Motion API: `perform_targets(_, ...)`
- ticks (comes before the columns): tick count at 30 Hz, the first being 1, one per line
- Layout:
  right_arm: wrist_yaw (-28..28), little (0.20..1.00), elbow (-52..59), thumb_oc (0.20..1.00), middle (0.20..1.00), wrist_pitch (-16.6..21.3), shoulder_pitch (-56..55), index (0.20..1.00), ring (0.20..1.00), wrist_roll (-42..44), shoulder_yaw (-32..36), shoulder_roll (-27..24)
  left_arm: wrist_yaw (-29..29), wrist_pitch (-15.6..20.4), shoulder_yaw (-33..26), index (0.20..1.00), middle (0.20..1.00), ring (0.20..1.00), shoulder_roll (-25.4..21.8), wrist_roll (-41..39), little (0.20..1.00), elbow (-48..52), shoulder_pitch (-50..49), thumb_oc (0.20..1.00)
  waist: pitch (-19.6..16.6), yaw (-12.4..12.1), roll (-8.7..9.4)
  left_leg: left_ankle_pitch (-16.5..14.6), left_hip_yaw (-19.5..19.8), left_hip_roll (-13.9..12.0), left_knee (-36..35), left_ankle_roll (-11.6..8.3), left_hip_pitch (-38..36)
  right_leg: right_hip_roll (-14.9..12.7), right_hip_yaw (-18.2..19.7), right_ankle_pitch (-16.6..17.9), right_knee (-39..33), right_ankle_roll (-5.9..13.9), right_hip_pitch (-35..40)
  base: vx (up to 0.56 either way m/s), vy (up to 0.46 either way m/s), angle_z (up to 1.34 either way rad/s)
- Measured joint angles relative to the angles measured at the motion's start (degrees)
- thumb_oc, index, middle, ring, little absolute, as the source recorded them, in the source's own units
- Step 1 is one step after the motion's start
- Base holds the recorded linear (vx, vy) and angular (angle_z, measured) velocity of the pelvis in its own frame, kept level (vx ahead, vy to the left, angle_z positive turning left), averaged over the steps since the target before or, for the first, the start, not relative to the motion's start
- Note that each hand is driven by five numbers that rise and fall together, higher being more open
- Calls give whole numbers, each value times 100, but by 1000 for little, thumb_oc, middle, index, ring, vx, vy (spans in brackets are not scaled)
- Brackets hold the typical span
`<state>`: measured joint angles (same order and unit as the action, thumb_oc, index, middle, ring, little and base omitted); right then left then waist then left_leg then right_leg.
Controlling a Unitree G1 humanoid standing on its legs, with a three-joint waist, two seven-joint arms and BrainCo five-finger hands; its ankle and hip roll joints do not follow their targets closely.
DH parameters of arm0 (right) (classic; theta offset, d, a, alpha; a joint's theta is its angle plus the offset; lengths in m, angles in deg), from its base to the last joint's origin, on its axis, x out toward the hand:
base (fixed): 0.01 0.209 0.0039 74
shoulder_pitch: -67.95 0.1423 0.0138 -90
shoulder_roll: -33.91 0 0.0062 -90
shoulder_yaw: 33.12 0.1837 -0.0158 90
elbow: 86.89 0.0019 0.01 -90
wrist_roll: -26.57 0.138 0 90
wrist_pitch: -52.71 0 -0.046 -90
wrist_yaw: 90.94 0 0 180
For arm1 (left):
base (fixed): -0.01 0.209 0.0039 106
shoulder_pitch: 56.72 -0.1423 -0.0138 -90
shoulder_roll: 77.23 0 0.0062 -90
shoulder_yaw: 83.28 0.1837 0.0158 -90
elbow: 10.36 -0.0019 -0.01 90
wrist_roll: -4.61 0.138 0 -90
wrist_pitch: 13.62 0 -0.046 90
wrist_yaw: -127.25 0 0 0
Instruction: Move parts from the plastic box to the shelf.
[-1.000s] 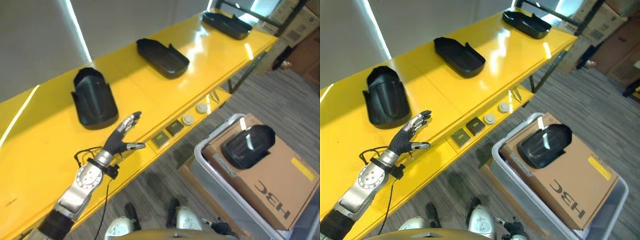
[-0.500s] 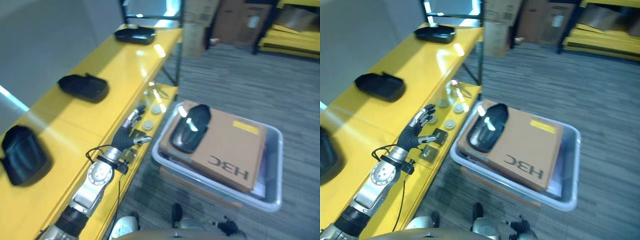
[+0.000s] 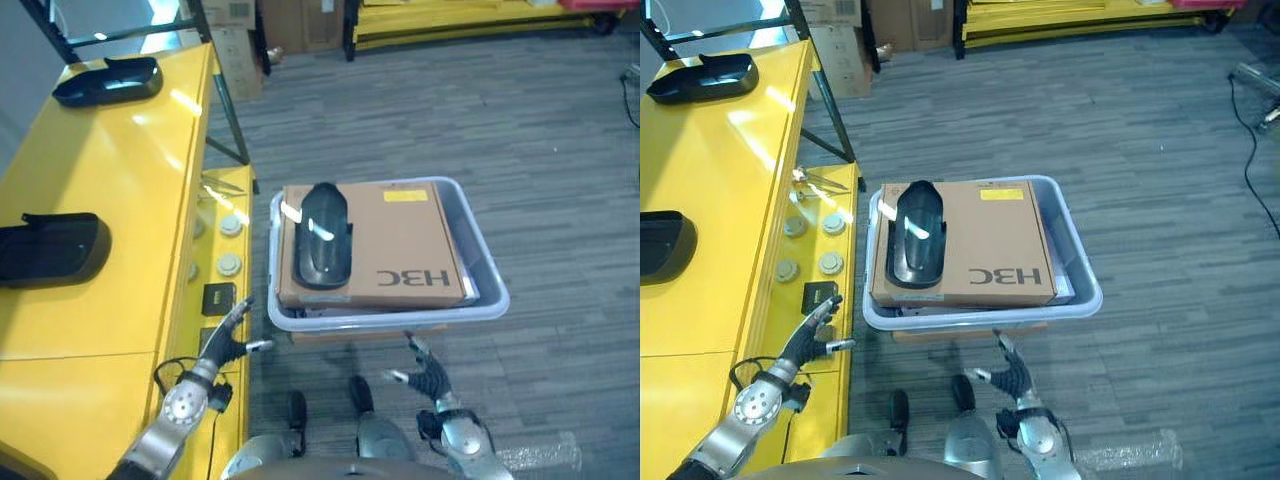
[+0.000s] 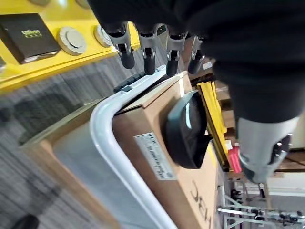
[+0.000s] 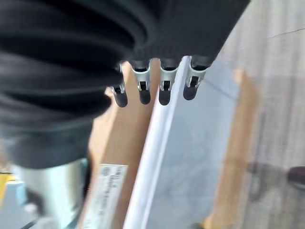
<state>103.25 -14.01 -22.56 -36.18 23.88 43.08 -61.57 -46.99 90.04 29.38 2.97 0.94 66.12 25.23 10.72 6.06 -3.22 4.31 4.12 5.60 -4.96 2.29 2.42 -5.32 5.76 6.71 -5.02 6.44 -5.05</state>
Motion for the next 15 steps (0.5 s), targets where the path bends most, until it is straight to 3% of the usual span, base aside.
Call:
perform_targets(1, -18, 1000, 433, 1000, 1000, -29, -63, 1000, 1000, -9, 123, -59, 27, 32, 39, 1000, 1000, 1000, 23, 90, 1000, -57, -19, 1000, 18, -4, 41, 4, -43, 25, -1, -1, -28, -34, 4, 7, 1, 35, 21, 15, 30, -13)
perform_targets(2, 63, 1000, 1898, 1000, 1000, 272, -413, 1000, 1000, -140, 408, -447, 132, 48, 53, 1000, 1000, 1000, 201, 227, 1000, -202, -54, 1000, 58, -19, -22, -38, -95, 41, -1, 40, -28, -62, 10, 37, -1, 89, -12, 25, 20, -14)
perform_targets(4, 182, 1000, 2200, 1000, 1000, 552, -132, 1000, 1000, -228, 667, -525, 149, 47, 173, 1000, 1000, 1000, 233, 293, 1000, -352, -117, 1000, 62, 56, 10, -46, -82, 17, -1, 29, -24, -30, -6, 55, 11, 111, -4, -4, 8, -6)
perform_targets(7, 512, 1000, 2703, 1000, 1000, 549, 297, 1000, 1000, -243, 954, -742, 151, 31, 360, 1000, 1000, 1000, 494, 402, 1000, -774, -61, 1000, 62, 39, 12, -47, -84, -36, 0, 0, 75, 31, -22, 51, 34, 77, -108, -26, -2, 0)
perform_targets(11, 1042, 1000, 1980, 1000, 1000, 465, 1438, 1000, 1000, -460, 737, -696, 162, -53, 652, 1000, 1000, 1000, 807, 585, 1000, -1534, 108, 1000, 106, -46, 52, 44, 76, -110, 4, -88, 195, 104, -204, 68, 34, -23, -136, -63, -27, 20)
perform_targets(13, 1211, 1000, 1473, 1000, 1000, 303, 1868, 1000, 1000, -712, 528, -714, 185, -84, 749, 1000, 1000, 1000, 817, 759, 1000, -1735, 248, 1000, 133, -242, 87, 104, 130, -140, 37, -91, 308, 129, -304, 97, 34, -59, -232, -116, -41, 28)
perform_targets(15, 1508, 1000, 630, 1000, 1000, 96, 2825, 1000, 1000, -818, 394, -346, 363, -134, 771, 1000, 1000, 1000, 950, 909, 1000, -2351, 603, 1000, 358, -397, 103, 214, 278, -162, 36, -165, 483, 153, -453, 125, 35, -96, -323, -140, -55, 38)
